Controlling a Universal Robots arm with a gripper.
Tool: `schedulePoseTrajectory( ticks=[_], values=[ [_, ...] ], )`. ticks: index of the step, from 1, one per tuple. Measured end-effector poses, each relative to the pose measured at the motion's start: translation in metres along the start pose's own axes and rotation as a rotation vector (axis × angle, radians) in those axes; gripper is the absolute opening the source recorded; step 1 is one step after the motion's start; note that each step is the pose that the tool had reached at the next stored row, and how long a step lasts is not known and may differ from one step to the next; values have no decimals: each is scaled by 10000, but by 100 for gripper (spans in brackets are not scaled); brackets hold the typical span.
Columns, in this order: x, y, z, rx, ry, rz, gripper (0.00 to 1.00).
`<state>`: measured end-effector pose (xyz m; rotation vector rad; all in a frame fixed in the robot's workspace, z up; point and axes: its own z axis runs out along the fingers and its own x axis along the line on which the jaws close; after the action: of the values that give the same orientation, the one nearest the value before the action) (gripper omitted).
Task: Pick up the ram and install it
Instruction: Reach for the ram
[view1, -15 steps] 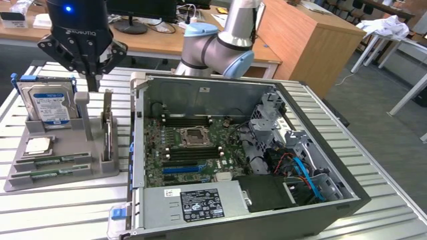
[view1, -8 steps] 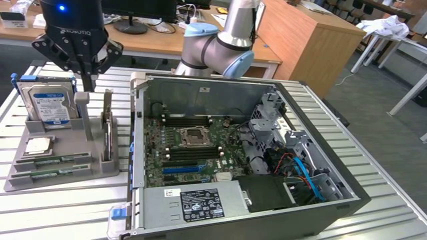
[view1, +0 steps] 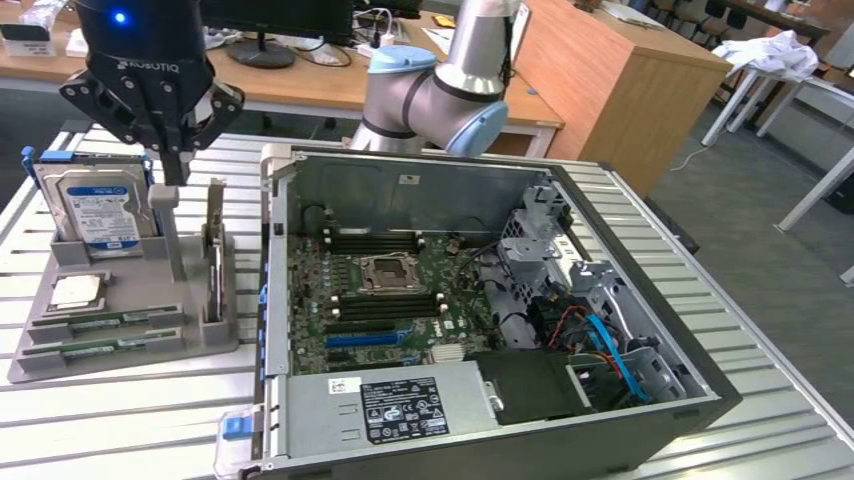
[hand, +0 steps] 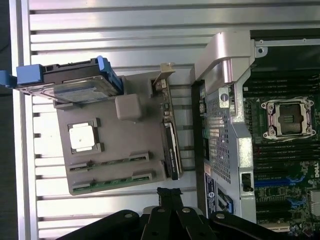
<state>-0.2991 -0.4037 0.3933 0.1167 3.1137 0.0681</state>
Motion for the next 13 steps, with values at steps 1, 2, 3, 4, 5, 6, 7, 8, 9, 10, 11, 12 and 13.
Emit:
schedulePoseTrajectory(
  ticks=[1, 2, 3, 4, 5, 6, 7, 8, 9, 10, 11, 12, 13],
  values=[
    [6, -6, 0, 0, -1, 1, 10],
    [12, -11, 0, 1, -1, 2, 10],
    [20, -17, -1, 2, 0, -1, 10],
    [31, -23, -2, 2, 0, -1, 10],
    [46, -29, -2, 3, -1, -1, 10],
    [62, -34, -3, 3, -1, -1, 10],
    [75, -38, -3, 2, -1, -1, 10],
    [86, -39, -3, 2, -1, -1, 10],
    [98, -41, -4, 2, -1, -1, 10],
    [111, -43, -4, 2, -1, -1, 10],
    [120, -44, -4, 2, -1, 0, 10],
    [124, -45, -5, 2, -1, -1, 10],
    [124, -45, -5, 2, -1, -2, 10]
  ],
)
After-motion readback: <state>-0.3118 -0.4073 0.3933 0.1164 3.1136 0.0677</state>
